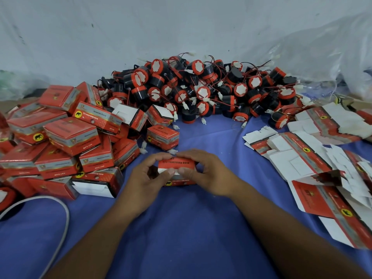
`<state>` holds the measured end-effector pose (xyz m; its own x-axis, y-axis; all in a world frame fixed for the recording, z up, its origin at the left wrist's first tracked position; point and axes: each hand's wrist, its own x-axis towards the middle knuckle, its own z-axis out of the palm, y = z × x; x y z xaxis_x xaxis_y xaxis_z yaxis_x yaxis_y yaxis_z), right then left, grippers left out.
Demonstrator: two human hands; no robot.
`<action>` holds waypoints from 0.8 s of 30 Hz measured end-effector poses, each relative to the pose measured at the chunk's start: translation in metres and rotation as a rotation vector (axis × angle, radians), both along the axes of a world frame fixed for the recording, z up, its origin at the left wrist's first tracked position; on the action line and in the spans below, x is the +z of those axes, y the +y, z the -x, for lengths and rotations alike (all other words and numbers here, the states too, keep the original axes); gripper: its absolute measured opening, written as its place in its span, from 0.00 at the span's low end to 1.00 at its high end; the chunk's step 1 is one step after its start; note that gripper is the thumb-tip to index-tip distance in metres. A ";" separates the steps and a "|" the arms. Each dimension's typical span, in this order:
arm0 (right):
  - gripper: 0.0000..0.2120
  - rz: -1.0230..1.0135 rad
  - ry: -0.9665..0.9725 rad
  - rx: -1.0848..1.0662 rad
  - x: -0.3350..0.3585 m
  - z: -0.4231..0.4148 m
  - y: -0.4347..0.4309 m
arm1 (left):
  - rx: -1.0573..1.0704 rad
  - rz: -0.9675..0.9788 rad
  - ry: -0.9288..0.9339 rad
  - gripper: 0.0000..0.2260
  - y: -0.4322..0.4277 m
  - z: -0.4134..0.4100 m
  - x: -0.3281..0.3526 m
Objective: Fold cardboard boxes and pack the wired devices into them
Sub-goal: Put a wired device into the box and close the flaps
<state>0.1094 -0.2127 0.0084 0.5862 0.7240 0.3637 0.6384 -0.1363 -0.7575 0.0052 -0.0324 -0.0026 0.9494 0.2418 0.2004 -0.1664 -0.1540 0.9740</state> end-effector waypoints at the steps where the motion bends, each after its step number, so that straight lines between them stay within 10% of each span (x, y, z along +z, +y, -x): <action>1: 0.19 -0.008 -0.036 -0.005 0.001 -0.001 -0.001 | 0.014 -0.025 -0.005 0.16 -0.001 0.000 0.000; 24: 0.18 0.098 -0.448 0.060 0.002 -0.007 -0.004 | 0.075 -1.037 -0.366 0.19 0.012 -0.002 0.001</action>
<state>0.1161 -0.2166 0.0102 0.3427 0.7954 0.4999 0.9089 -0.1461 -0.3906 0.0070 -0.0206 -0.0013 0.7813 -0.1513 0.6055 -0.3740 -0.8902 0.2601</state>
